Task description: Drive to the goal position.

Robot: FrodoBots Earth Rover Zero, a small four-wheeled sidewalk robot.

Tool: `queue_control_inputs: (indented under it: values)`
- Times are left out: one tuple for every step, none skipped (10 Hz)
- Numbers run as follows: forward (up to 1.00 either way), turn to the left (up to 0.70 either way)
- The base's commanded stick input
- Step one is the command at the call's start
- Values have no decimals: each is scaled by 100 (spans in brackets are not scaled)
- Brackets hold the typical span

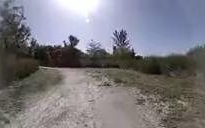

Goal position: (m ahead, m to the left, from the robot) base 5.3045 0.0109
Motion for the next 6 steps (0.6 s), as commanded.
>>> queue_control_inputs:
  values:
    - [70,0]
    - [70,0]
    - [70,0]
    - [70,0]
    - [70,0]
    - [70,0]
